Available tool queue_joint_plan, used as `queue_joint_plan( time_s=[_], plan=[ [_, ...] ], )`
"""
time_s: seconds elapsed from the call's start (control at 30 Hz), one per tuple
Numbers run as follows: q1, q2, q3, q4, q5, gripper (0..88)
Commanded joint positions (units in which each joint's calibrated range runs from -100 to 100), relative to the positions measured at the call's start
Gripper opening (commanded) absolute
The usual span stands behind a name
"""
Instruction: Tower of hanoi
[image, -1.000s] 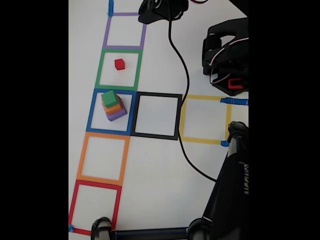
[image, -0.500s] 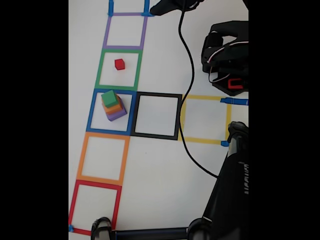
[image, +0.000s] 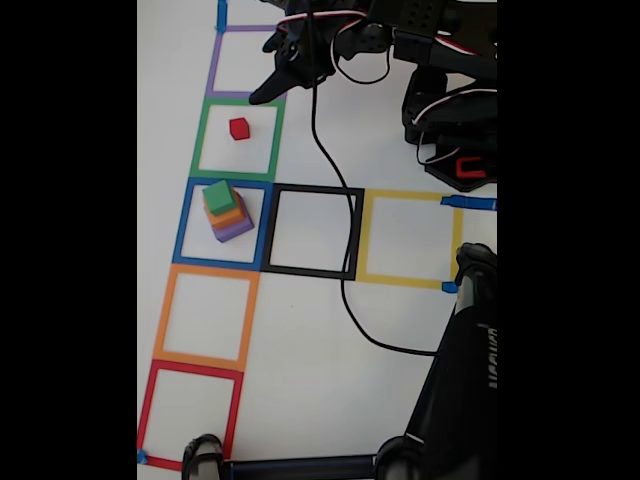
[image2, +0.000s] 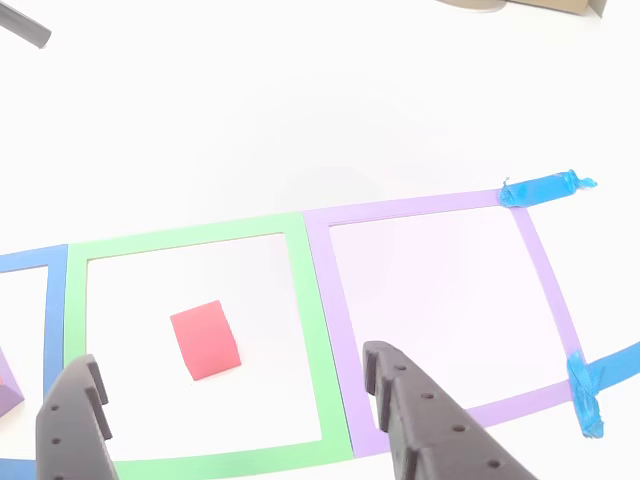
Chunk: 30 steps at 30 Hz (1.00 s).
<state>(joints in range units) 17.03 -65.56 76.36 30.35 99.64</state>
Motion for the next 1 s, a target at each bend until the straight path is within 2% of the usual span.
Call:
queue_joint_plan(
  time_s=[0.0,0.13,0.4,0.67,0.97],
  plan=[
    [-1.30,8.35,6.64,-22.33,0.36,31.2],
    [-1.97,17.47,11.00,-36.67,0.36,31.3],
    [-4.76,29.99,15.00,-53.27,0.36,30.7],
    [-4.08,50.25,13.18,-71.08,0.36,30.3],
    [-5.81,66.48,8.18,-83.06,0.36,30.1]
  ],
)
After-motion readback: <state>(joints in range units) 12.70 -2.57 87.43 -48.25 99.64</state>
